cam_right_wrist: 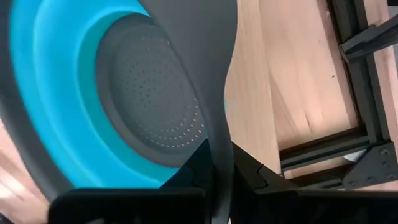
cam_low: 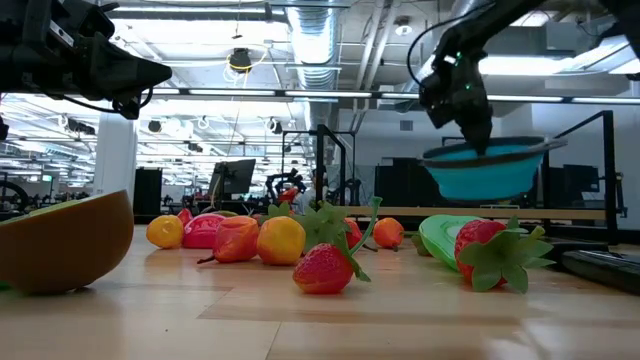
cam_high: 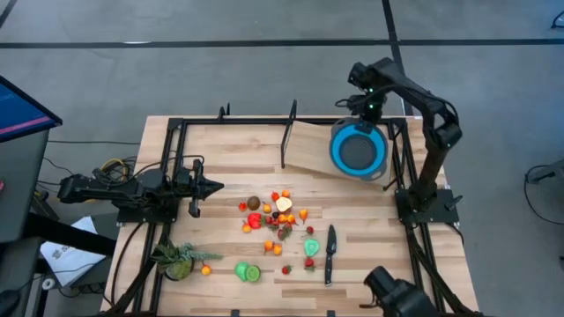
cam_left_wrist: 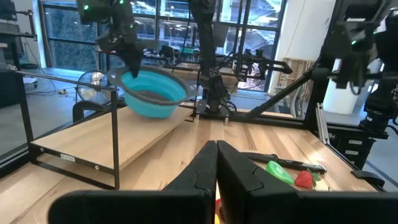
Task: Pick & Place Fruit
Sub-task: Put the blue colander on the shelf, then put the orange pear into the blue colander
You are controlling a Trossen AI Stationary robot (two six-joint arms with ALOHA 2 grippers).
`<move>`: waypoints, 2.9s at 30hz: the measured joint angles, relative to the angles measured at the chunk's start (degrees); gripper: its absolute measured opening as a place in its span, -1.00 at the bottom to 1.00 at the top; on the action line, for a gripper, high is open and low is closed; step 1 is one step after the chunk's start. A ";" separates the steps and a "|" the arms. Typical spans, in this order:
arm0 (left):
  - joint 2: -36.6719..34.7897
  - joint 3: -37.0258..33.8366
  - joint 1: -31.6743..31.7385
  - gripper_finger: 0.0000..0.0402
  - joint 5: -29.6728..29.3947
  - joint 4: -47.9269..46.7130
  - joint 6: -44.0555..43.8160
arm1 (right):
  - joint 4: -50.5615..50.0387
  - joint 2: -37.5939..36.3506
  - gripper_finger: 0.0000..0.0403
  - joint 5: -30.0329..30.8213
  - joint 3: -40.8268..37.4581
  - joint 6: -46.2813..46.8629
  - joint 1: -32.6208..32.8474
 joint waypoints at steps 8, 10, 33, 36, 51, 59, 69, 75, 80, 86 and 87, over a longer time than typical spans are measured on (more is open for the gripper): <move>0.00 0.00 -0.01 -1.00 0.00 -0.02 0.00 | -0.11 2.53 -0.95 -0.11 0.26 -1.23 -2.49; 0.02 0.01 -0.01 -1.00 0.00 -0.02 0.00 | -0.11 2.53 -0.95 -0.09 0.26 -1.47 -2.93; 0.02 0.00 -0.02 -1.00 0.00 -0.02 0.00 | 0.22 2.55 -0.95 -3.52 0.26 -4.07 -4.09; 0.01 0.00 0.00 -1.00 0.00 -0.02 0.01 | 0.24 2.55 -0.95 -3.52 0.26 -4.20 -4.05; 0.01 0.01 -0.01 -1.00 0.00 -0.02 0.01 | 0.11 2.55 -0.46 0.82 0.24 -4.05 -1.32; 0.00 0.00 0.00 -1.00 0.00 -0.02 0.00 | -0.09 2.55 -0.46 5.99 4.15 -3.80 0.09; 0.00 0.01 0.00 -1.00 0.01 -0.02 0.00 | -0.06 2.52 -0.49 4.82 13.96 0.31 2.89; 0.02 0.00 0.00 -1.00 0.00 -0.02 0.00 | 0.32 0.51 -0.71 -4.72 14.26 -2.46 4.91; 0.01 0.00 -0.02 -1.00 0.00 -0.02 0.00 | 0.14 -2.63 -0.97 -13.85 14.20 -4.85 6.67; 0.00 0.00 -0.02 -1.00 0.00 -0.02 0.02 | 0.29 -8.55 -0.94 -16.96 14.20 -2.62 10.12; 0.00 0.00 0.00 -1.00 0.02 -0.02 0.02 | 0.48 -9.73 -0.97 -17.02 14.20 -1.70 10.88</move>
